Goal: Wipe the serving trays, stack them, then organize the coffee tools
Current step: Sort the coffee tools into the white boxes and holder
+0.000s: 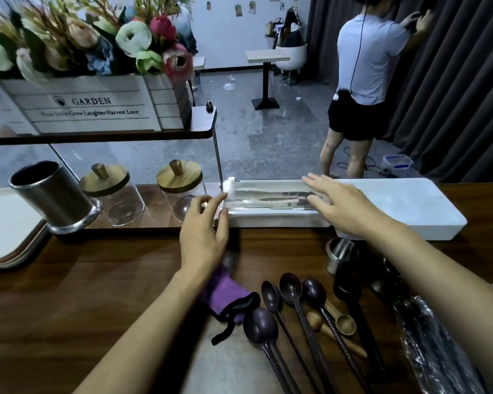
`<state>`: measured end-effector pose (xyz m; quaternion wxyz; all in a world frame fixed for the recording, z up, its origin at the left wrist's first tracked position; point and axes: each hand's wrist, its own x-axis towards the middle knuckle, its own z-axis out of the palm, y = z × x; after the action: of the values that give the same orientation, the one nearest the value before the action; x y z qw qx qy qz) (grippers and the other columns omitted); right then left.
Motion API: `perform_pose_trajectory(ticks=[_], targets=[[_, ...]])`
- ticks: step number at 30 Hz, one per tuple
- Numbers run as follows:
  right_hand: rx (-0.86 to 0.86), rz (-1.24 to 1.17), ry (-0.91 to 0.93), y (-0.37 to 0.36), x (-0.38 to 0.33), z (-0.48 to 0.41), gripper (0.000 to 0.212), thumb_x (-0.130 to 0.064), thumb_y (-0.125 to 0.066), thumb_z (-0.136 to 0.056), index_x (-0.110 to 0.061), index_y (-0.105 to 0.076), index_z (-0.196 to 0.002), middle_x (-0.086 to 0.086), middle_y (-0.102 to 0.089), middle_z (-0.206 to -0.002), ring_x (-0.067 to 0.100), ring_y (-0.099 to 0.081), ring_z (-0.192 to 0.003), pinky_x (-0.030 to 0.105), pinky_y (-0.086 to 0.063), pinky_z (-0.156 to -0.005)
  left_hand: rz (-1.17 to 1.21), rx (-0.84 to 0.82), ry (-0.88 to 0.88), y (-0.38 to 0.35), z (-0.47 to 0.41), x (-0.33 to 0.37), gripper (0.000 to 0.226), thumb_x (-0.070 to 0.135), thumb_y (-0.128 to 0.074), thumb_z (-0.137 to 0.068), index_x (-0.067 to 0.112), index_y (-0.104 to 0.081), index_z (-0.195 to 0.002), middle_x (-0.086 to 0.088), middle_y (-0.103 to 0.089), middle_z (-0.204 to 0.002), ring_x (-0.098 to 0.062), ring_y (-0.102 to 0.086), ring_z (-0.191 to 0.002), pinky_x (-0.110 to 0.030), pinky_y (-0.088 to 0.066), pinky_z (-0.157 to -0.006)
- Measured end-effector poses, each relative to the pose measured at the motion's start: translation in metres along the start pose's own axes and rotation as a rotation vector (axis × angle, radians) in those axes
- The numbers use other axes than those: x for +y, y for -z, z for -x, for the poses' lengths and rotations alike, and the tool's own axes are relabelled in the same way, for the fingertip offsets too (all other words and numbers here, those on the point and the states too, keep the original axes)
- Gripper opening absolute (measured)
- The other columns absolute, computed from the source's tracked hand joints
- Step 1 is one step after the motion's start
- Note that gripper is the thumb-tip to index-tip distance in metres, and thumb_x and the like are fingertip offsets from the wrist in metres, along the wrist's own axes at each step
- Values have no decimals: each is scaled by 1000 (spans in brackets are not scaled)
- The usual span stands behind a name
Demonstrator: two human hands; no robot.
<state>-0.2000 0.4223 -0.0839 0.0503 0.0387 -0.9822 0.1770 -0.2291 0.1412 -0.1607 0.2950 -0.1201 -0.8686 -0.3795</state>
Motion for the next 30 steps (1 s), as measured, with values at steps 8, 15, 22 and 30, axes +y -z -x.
perform_pose_trajectory(ticks=[8,15,22,30], targets=[[-251,-41,-41,-24,0,0,51,-48,-34,-107,-30,-37,-154,-7,-22,-166,16,-14,-154,36,-13,-121,-166,-433,-59,-19,-13,16,64,49,-43,-105,27,-24,-162,-3,-38,-162,-26,-18,-156,-53,-10,-125],[-204,-166,-72,-26,3,7,45,-40,-42,-106,-27,-48,-149,-9,-31,-162,15,-20,-153,34,-16,-122,-247,-540,-76,-21,-5,5,73,57,-46,-101,33,-16,-163,3,-22,-168,-23,-5,-158,-55,-6,-124],[28,-319,-229,-6,15,50,33,-35,-51,-101,-33,-65,-131,-5,-61,-140,19,-52,-132,35,-41,-110,-222,-501,-158,-18,1,4,73,56,-49,-99,27,-25,-162,-5,-25,-167,-31,-12,-157,-53,-13,-124],[166,-352,-434,24,46,109,37,-38,-48,-101,-33,-61,-136,-6,-56,-146,19,-48,-135,34,-38,-108,12,-502,-214,-22,25,37,66,46,-55,-101,27,-32,-159,-2,-30,-165,-25,-14,-156,-51,-23,-124]])
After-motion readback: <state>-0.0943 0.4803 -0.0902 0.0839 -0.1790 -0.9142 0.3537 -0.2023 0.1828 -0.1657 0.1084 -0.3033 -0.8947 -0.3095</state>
